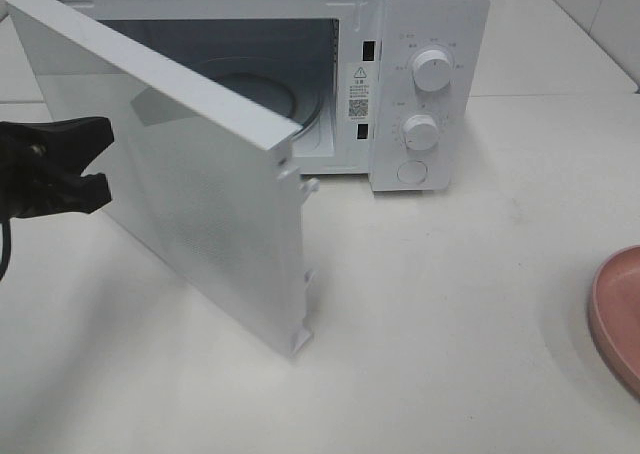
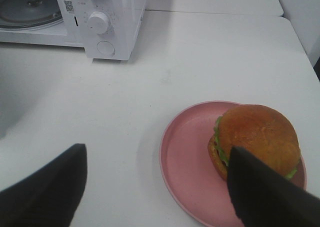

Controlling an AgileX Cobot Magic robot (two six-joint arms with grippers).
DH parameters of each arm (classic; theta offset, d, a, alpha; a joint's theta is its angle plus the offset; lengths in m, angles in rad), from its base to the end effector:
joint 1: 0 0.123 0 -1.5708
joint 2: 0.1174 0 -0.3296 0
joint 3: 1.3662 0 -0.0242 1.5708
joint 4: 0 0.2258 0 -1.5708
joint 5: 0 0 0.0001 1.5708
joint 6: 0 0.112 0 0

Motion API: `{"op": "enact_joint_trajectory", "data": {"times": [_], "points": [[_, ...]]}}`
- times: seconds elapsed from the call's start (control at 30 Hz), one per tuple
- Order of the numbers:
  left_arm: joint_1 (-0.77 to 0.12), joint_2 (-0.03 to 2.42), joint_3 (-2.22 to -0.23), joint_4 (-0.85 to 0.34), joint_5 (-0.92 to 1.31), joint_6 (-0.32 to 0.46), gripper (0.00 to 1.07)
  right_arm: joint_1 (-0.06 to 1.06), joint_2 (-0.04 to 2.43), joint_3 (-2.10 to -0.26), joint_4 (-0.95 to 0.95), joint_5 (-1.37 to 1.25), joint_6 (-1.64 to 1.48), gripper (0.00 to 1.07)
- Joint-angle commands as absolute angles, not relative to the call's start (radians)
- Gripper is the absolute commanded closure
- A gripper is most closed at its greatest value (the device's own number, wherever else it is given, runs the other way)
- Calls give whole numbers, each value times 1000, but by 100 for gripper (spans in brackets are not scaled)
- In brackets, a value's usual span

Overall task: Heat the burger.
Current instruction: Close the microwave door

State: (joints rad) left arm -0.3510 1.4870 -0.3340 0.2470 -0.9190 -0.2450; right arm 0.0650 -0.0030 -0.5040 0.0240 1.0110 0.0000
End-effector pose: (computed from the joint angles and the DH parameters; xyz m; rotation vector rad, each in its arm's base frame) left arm 0.2272 -0.1064 0.2487 0.3695 1.7157 -0.4949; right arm -0.0516 -0.0011 0.2617 -0.0651 1.9870 0.0705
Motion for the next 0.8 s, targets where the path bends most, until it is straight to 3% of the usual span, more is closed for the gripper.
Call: {"op": "enact_joint_trajectory", "data": {"times": [0.03,0.33,0.63,0.8], "points": [[-412,1528,-383,161,-933,-226,107,59,-31,-501,24,996,-8,32],[-544,1654,-520,42,-931,-197,107,59,-31,-501,24,996,-8,32],[-620,1747,-652,25,-928,-197,107,59,-31,-501,24,996,-8,32],[-645,1791,-721,-49,-928,-197,107,59,-31,-501,24,996,-8,32]]}}
